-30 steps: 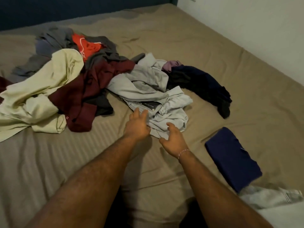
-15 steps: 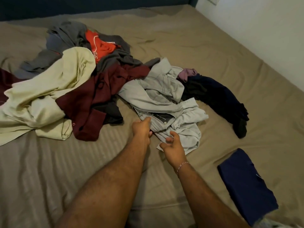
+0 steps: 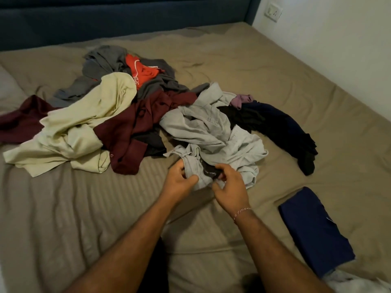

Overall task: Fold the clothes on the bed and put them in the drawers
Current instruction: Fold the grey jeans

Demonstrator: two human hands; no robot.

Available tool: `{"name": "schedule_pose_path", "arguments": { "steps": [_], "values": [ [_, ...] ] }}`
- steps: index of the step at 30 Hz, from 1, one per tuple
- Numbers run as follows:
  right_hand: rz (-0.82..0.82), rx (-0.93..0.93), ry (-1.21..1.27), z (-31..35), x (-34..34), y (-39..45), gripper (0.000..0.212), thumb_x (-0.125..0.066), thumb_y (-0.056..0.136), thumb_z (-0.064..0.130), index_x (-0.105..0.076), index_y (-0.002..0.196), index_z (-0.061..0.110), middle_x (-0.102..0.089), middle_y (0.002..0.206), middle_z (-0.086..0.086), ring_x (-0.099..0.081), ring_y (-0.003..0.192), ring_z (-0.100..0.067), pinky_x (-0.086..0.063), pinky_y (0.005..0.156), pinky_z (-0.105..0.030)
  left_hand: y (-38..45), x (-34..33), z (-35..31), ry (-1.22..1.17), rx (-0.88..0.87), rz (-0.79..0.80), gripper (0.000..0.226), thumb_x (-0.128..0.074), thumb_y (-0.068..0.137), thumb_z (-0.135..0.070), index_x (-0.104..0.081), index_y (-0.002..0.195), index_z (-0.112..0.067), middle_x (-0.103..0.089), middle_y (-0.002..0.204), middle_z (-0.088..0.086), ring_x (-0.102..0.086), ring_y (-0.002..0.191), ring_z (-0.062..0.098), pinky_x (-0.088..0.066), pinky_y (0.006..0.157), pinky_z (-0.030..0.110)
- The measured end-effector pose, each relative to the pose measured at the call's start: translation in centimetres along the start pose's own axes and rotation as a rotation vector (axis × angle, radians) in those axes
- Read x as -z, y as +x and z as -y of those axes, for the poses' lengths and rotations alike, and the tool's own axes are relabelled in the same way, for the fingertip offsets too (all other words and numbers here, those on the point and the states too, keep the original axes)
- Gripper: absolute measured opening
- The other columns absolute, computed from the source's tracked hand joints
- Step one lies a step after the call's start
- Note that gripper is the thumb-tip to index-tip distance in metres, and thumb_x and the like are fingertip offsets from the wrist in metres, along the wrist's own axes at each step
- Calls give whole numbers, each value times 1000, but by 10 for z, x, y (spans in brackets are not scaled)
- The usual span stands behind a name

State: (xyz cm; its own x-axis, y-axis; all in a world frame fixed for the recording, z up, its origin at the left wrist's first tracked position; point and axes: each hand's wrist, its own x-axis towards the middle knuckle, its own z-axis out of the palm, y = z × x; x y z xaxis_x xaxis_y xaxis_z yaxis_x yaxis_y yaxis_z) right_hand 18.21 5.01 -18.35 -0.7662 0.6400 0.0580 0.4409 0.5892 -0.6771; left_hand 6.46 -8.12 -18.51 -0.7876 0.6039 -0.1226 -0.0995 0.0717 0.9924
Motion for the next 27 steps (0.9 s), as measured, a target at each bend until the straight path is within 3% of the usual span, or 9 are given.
{"name": "schedule_pose_path", "arguments": {
  "steps": [3, 8, 11, 14, 17, 20, 23, 25, 27],
  "values": [
    [130, 191, -68, 12, -2, -22, 51, -67, 80, 21, -63, 131, 29, -67, 109, 10, -59, 101, -13, -52, 94, -36, -29, 27, -18, 54, -62, -23, 45, -57, 70, -8, -71, 106, -29, -77, 96, -1, -73, 85, 15, -60, 75, 30],
    [241, 406, -24, 48, -4, -65, 41, -69, 82, 27, -67, 122, 33, -64, 90, 15, -54, 87, -6, -51, 85, -33, -85, 65, -42, 82, -95, -64, 37, -51, 71, -11, -74, 98, -21, -70, 78, -2, -61, 70, 10, -52, 64, 27],
    [141, 539, -49, 75, 4, -92, 37, -69, 80, 34, -64, 117, 32, -56, 88, 17, -51, 86, -4, -48, 82, -30, -115, 79, -68, 99, -174, -15, 32, -50, 69, -10, -72, 90, -18, -63, 71, -7, -54, 64, 8, -46, 60, 25],
    [53, 466, 261, 96, 19, -106, 24, -63, 81, 18, -69, 100, 31, -62, 79, 10, -56, 72, -9, -50, 69, -31, -136, 86, -100, 133, -277, 119, 25, -50, 67, -5, -69, 78, -18, -58, 68, -11, -52, 62, 7, -42, 56, 23],
    [-76, 381, 420, 116, 44, -112, 27, -62, 84, 11, -67, 99, 32, -59, 75, 7, -55, 66, -13, -49, 63, -32, -157, 99, -134, 164, -363, 248, 18, -50, 64, -5, -64, 77, -4, -55, 70, 8, -50, 64, 19, -40, 60, 29],
    [-235, 538, 186, 142, 75, -110, 45, -71, 81, 15, -62, 122, 30, -55, 99, 15, -54, 95, -10, -46, 85, -29, -169, 108, -172, 306, -455, 457, 9, -53, 67, -12, -59, 70, -7, -53, 66, 4, -47, 59, 17, -40, 58, 28],
    [22, 659, 124, 164, 100, -97, 66, -69, 82, 9, -53, 141, 32, -54, 135, 16, -51, 125, -6, -42, 105, -29, -167, 110, -200, 303, -472, 562, 8, -56, 71, -14, -64, 72, -15, -58, 70, -3, -53, 61, 14, -45, 57, 24],
    [346, 540, 303, 172, 110, -94, 51, -60, 89, 7, -61, 136, 28, -65, 131, 11, -60, 121, -9, -50, 104, -37, -163, 111, -209, 161, -474, 498, 12, -59, 74, -15, -69, 79, -14, -62, 76, 2, -59, 68, 18, -50, 62, 27],
    [519, 439, 472, 173, 114, -96, 49, -57, 94, 2, -62, 139, 21, -69, 129, -6, -64, 122, -24, -51, 106, -50, -157, 115, -211, -6, -444, 486, 18, -59, 83, -7, -73, 91, -13, -68, 84, 4, -66, 76, 19, -55, 67, 28]
  ]
}}
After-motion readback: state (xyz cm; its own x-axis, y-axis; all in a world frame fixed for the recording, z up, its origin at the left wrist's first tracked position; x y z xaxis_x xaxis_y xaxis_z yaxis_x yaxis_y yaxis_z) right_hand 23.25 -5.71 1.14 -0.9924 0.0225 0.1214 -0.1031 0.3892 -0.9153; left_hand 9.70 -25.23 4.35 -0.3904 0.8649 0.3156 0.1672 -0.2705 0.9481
